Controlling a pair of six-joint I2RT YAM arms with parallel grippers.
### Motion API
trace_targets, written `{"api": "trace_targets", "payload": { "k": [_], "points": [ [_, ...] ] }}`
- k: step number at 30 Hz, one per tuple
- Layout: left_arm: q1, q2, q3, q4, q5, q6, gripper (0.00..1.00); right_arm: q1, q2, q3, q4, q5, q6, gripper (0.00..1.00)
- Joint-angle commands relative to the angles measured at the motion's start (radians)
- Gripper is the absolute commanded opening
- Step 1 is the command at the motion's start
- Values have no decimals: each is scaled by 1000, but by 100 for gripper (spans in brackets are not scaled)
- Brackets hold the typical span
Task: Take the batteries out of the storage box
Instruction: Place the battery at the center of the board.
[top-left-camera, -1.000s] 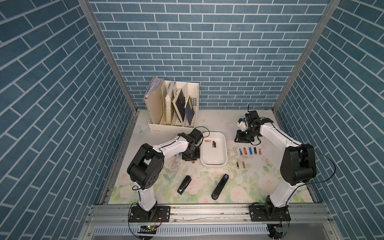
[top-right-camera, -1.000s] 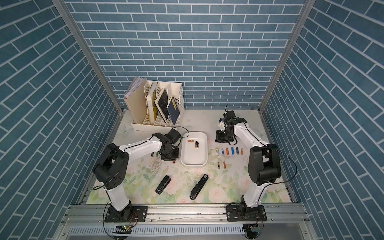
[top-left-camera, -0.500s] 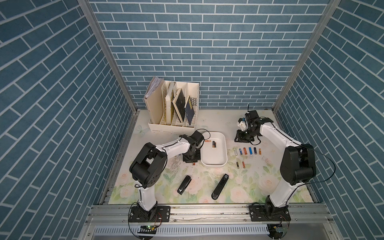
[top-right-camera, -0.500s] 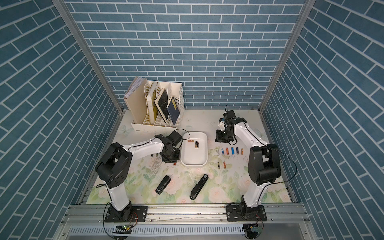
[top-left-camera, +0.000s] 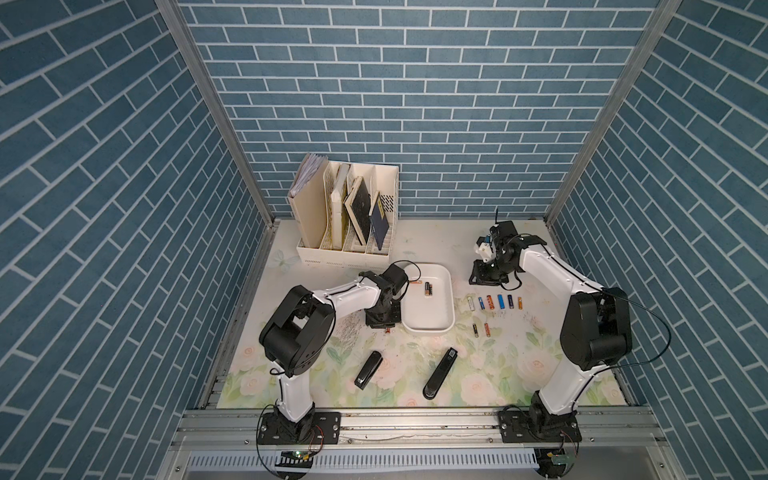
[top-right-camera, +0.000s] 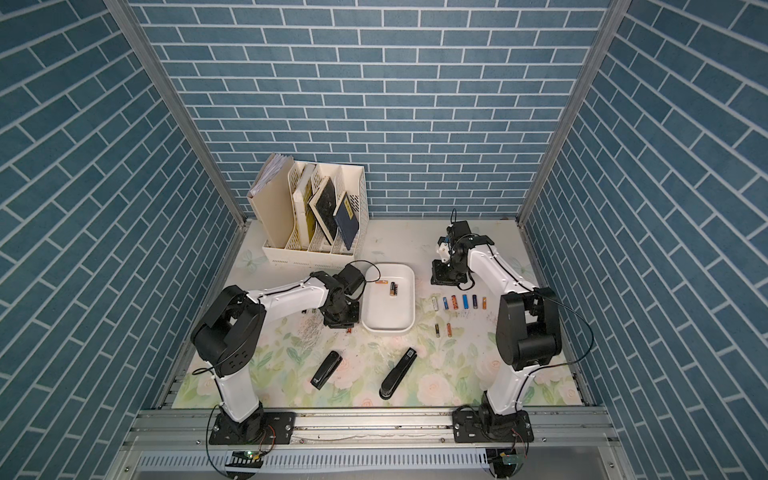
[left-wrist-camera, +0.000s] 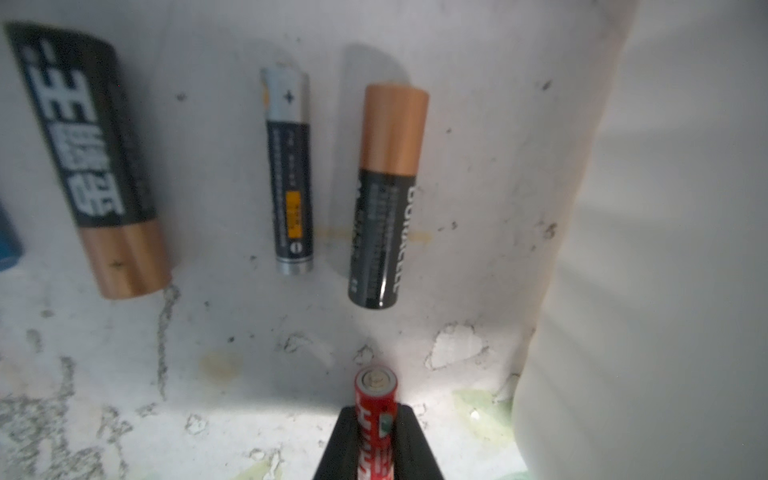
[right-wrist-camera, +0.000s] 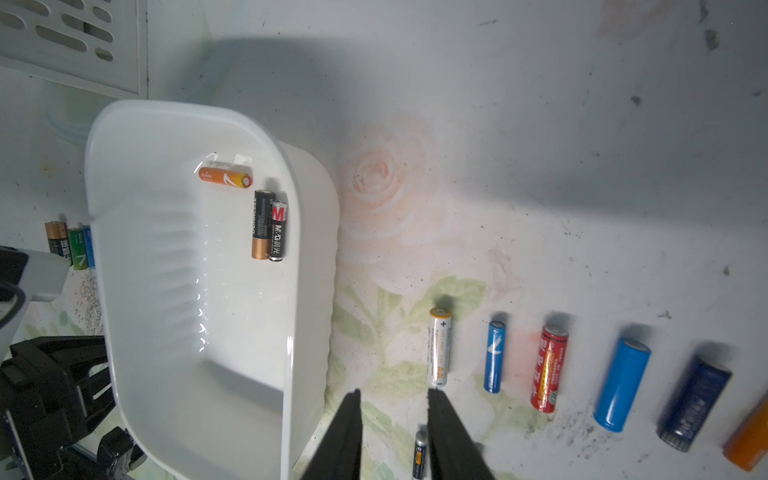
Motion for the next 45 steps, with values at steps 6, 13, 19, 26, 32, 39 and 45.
{"api": "trace_targets", "payload": {
  "k": [6,13,19,26,32,39,45],
  "points": [
    [-8,21,-18,-1,-5,-8,19,2,20,30,-34,9,-26,30],
    [-11,21,-31,4,-1,-8,22,3,17,28,-39,10,-30,30],
    [-11,15,-28,0,-5,-9,27,2,15,24,-38,7,-29,30],
    [-12,8,-11,-3,4,-10,30,2,12,22,-37,10,-28,31],
    [-12,-10,3,-24,-6,-10,32,3,12,29,-41,13,-26,31],
    [-12,-26,31,-53,-25,-11,33,3,10,43,-49,10,-25,31],
    [-13,-57,60,-72,-29,-18,34,5,-1,41,-50,6,-25,31]
  ]
}}
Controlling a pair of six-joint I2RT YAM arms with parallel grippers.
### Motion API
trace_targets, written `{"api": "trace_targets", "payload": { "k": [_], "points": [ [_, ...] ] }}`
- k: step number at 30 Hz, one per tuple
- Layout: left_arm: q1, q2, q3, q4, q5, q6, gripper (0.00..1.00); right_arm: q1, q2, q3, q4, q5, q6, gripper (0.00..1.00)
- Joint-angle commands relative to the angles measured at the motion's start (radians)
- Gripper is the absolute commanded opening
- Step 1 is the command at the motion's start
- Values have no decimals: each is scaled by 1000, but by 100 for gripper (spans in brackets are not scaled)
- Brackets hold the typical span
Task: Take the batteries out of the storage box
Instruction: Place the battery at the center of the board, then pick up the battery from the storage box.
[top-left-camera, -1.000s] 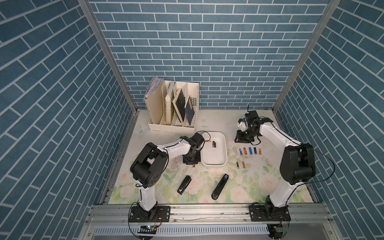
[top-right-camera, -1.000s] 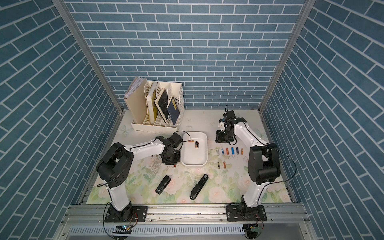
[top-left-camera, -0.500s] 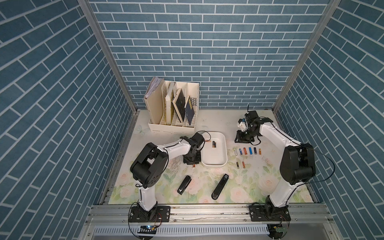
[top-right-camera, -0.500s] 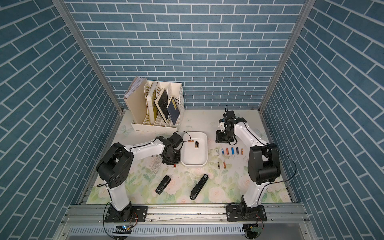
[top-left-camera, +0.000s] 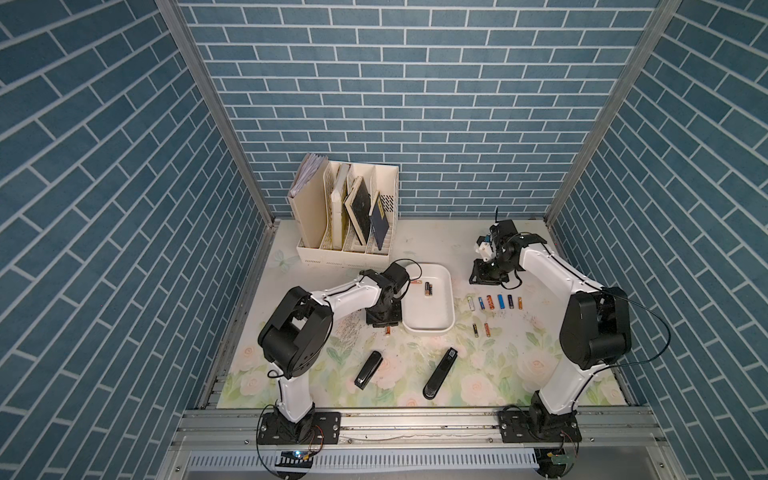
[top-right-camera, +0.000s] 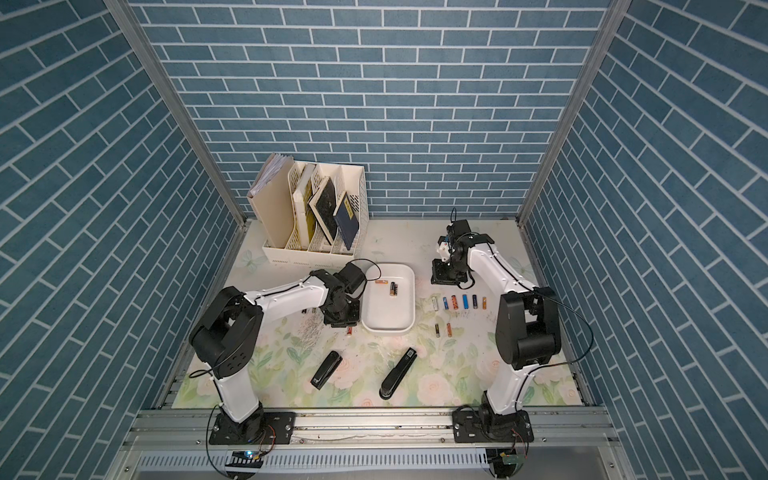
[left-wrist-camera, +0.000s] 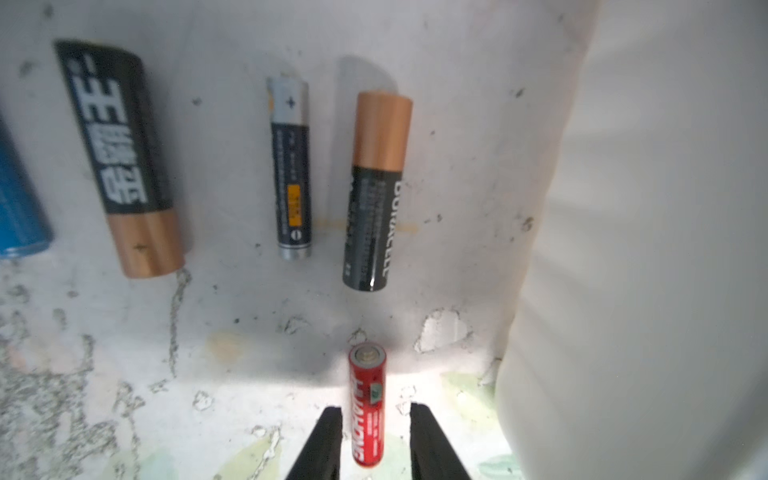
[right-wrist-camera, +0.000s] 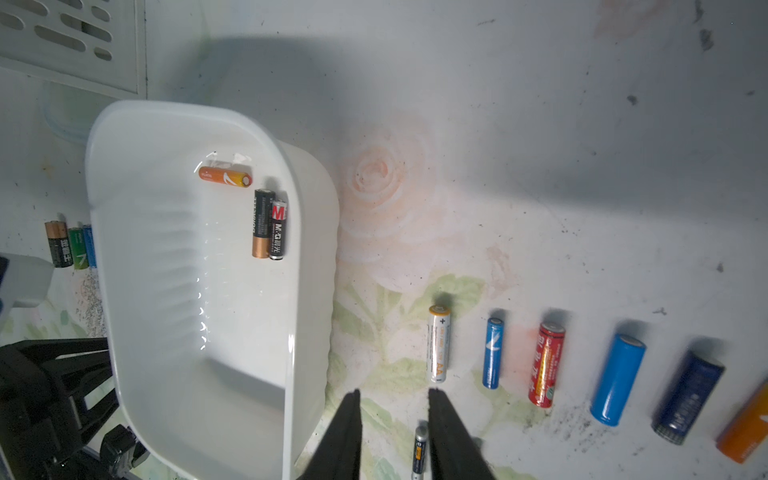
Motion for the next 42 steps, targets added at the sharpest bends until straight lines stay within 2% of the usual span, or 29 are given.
{"api": "trace_targets", "payload": {
  "k": [1,7,13,20,25,29,33,36,42],
  "points": [
    [-3,-45,34,-41,-18,-7,34,6,-11,21,-27,4,-26,31],
    [-4,-69,67,-64,6,1,34,19,-22,52,-44,24,-21,31],
    [2,-108,173,-122,-12,6,34,81,50,214,-141,71,-34,31],
    [6,-40,372,-240,-20,60,35,180,141,401,-194,68,1,31],
    [14,-48,392,-238,-11,65,36,230,204,483,-213,54,5,31],
    [20,-45,372,-206,12,66,36,251,209,484,-211,61,7,31],
    [28,-34,394,-210,23,63,36,255,181,384,-151,50,22,31],
    [32,-50,395,-184,32,56,36,259,237,447,-195,77,-2,31],
    [34,-15,413,-153,68,73,36,261,257,455,-164,86,12,31]
  ]
}}
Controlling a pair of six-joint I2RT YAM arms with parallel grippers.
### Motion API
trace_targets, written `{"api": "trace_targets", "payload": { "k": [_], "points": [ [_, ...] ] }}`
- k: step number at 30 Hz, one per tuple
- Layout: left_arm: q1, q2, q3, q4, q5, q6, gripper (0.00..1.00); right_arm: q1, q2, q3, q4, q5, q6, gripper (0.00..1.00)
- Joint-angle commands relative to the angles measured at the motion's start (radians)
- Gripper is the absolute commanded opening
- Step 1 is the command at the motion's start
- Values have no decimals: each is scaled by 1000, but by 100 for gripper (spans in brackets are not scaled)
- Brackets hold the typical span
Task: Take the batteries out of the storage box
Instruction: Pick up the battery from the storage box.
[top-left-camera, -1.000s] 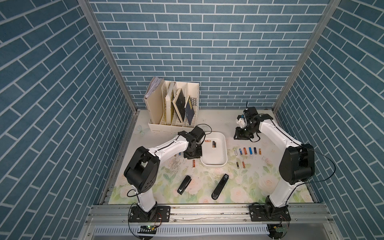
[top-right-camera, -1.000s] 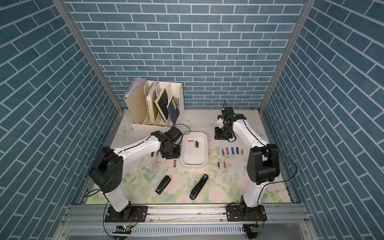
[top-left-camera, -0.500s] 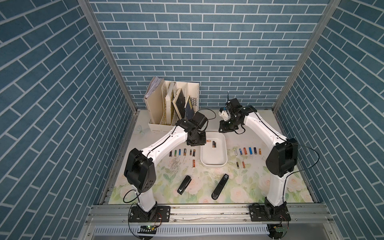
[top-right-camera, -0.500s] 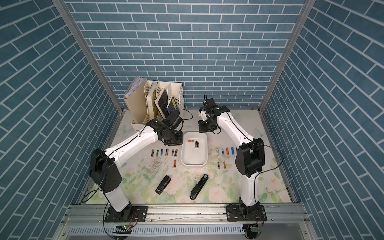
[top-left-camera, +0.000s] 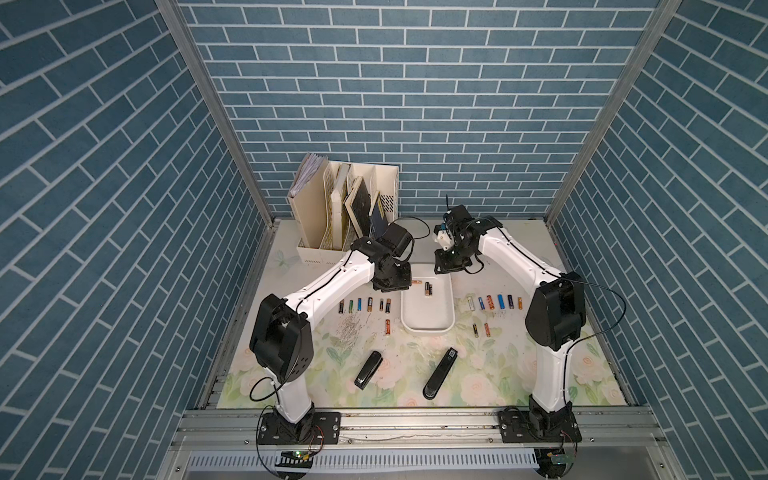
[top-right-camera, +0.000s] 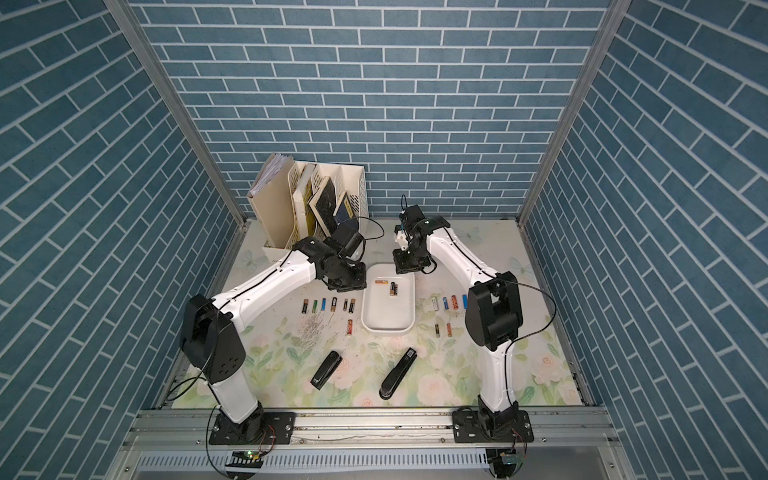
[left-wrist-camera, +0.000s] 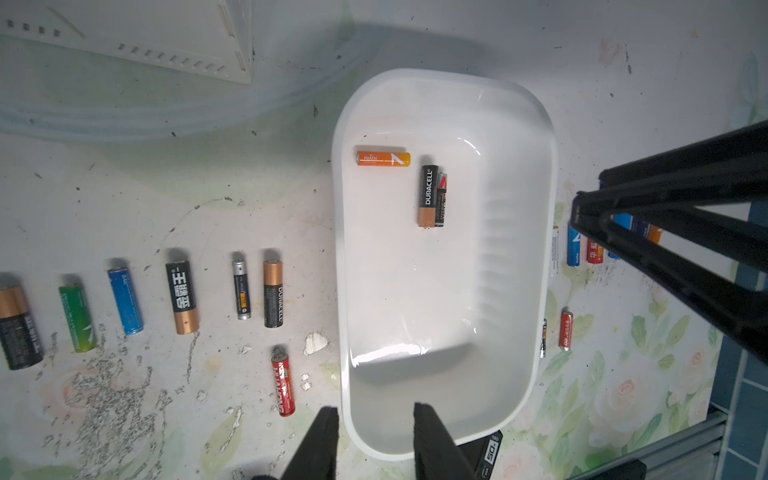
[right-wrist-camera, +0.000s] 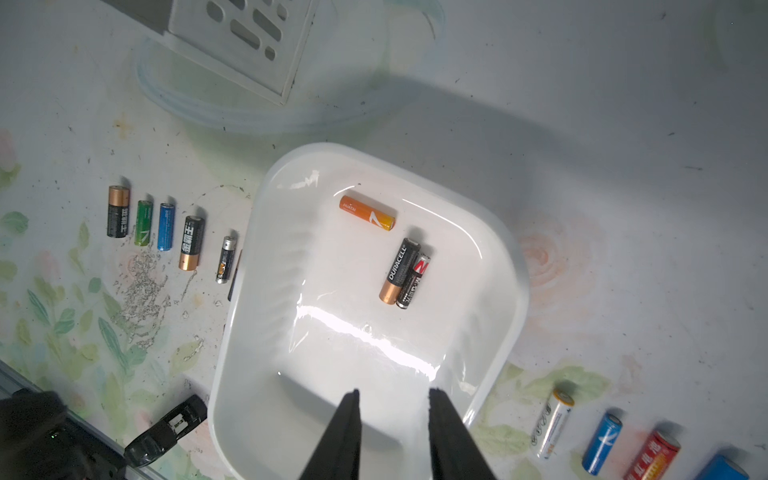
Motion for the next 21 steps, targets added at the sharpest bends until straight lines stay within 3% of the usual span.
{"api": "trace_targets", "payload": {
  "k": [1,12,21],
  "points": [
    [5,38,35,18,31,25,36,7,19,26,9,14,14,31],
    [7,95,75,25,55,99,37,19,71,68,16,64,47,31],
    [11,50,-62,122,79,87,37,73,133,20,79,87,75,30]
  ]
}}
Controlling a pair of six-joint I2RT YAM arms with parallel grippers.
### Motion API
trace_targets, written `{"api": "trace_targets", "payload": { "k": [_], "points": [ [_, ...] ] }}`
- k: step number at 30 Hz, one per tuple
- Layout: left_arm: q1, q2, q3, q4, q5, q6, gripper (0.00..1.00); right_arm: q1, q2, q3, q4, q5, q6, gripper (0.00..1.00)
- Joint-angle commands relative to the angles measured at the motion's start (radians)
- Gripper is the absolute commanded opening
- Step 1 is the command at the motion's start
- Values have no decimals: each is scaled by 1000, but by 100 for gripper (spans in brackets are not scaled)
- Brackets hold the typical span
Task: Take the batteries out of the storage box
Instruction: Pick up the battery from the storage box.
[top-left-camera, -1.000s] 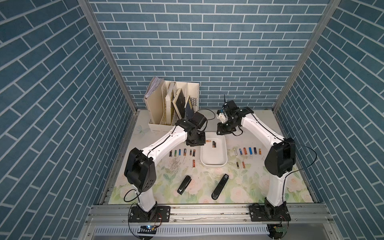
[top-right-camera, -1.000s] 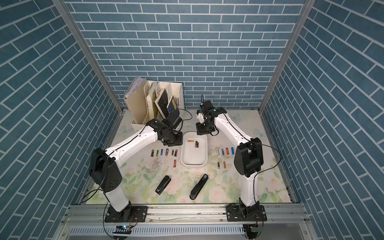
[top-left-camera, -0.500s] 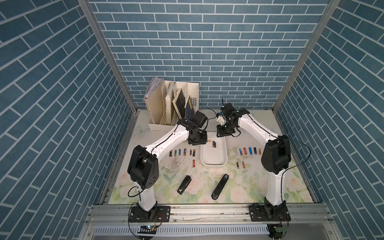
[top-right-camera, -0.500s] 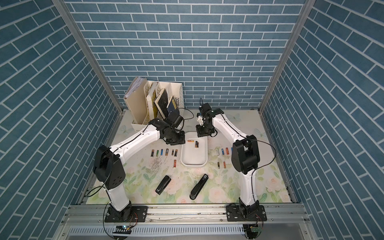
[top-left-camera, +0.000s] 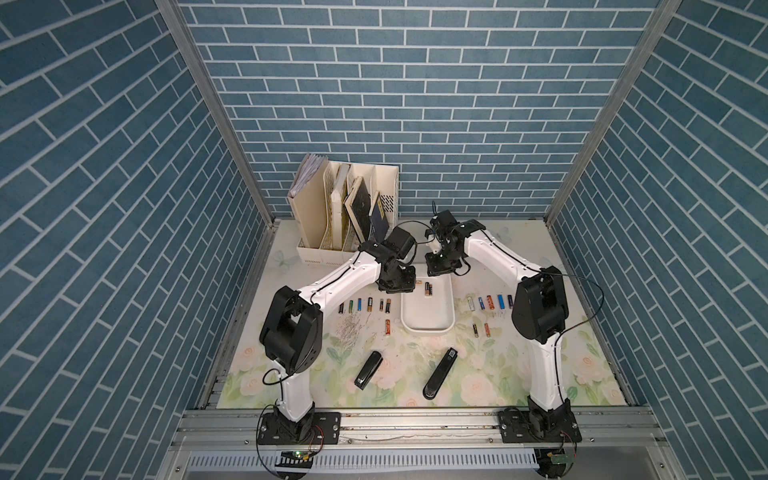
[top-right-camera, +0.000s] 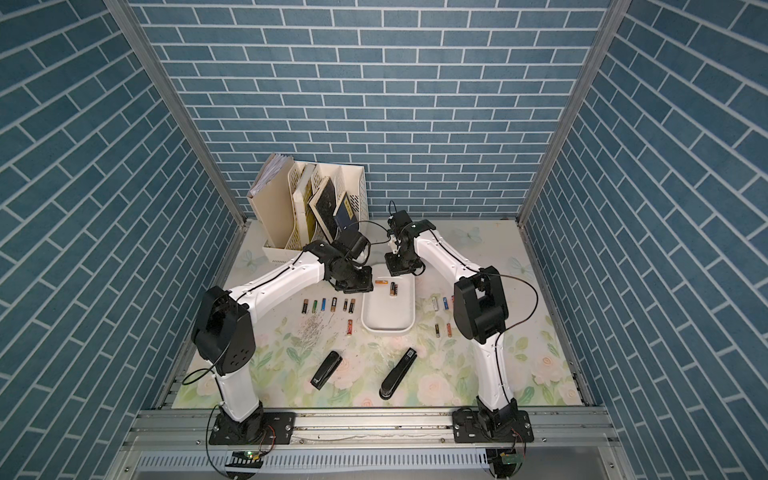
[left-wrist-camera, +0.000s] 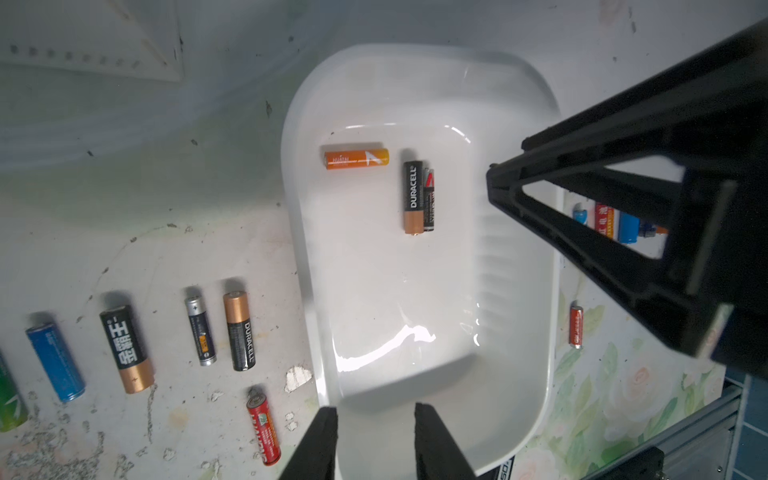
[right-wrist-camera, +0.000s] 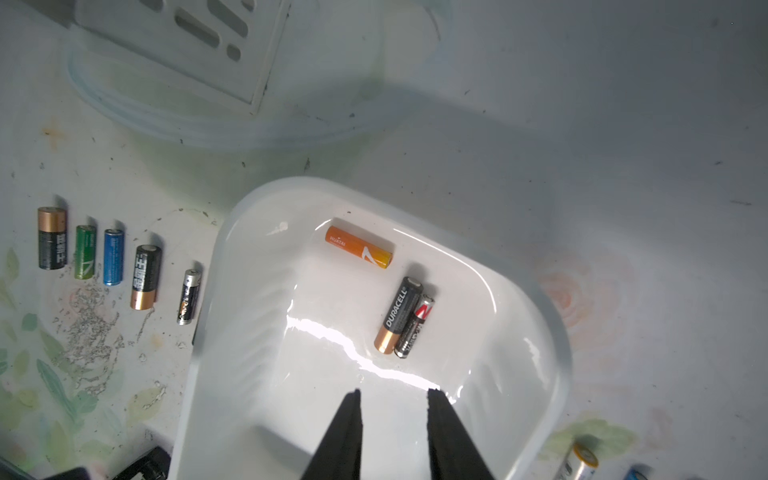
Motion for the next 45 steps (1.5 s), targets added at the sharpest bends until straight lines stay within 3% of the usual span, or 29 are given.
{"api": "trace_targets", "payload": {
  "k": [1,6,26,35,45],
  "points": [
    [6,-22,-29,27,19,13,37,19,21,-42,48,7,42,29],
    [9,-18,-14,15,31,24,37,24,54,-78,102,-38,59,28],
    [11,-8,-38,22,39,26,37,29,151,-73,103,6,52,26],
    [20,-12,-33,20,36,27,37,42,178,-65,85,54,36,25],
    [31,-17,-49,25,36,33,37,60,201,-48,45,115,20,18]
  ]
}}
